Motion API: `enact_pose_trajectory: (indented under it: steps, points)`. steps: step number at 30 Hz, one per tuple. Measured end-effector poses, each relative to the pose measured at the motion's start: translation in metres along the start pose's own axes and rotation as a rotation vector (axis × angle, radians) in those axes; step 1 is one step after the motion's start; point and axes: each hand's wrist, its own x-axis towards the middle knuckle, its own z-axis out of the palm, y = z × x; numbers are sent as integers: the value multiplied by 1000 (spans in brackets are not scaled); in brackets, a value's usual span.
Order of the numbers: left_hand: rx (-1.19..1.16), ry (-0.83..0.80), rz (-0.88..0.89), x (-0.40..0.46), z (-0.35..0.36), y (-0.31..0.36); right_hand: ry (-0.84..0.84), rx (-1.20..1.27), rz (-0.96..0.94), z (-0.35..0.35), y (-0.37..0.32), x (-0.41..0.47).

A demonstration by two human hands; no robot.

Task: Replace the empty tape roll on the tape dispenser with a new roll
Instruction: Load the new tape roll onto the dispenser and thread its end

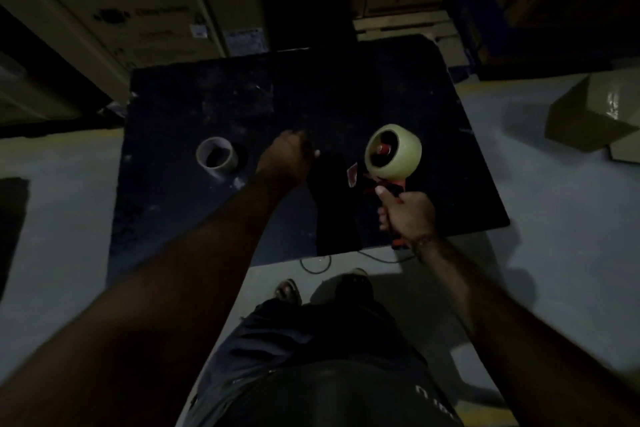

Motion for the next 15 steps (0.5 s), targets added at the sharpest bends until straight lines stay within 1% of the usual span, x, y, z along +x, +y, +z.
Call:
enact_pose_trajectory:
  steps: [3,7,12,15]
  points:
    - [-4,9,-16,-7,-11,3,-45,-1,6,16,-6,12]
    - [-25,74,-3,-18,-19,4,-121,12,7,30,-12,34]
    - [-40,177,3,-25,-34,-7,-175,-103,15,41,-21,62]
    - [-55,209,0,-26,-41,-11,-199,-119,53,49,-26,74]
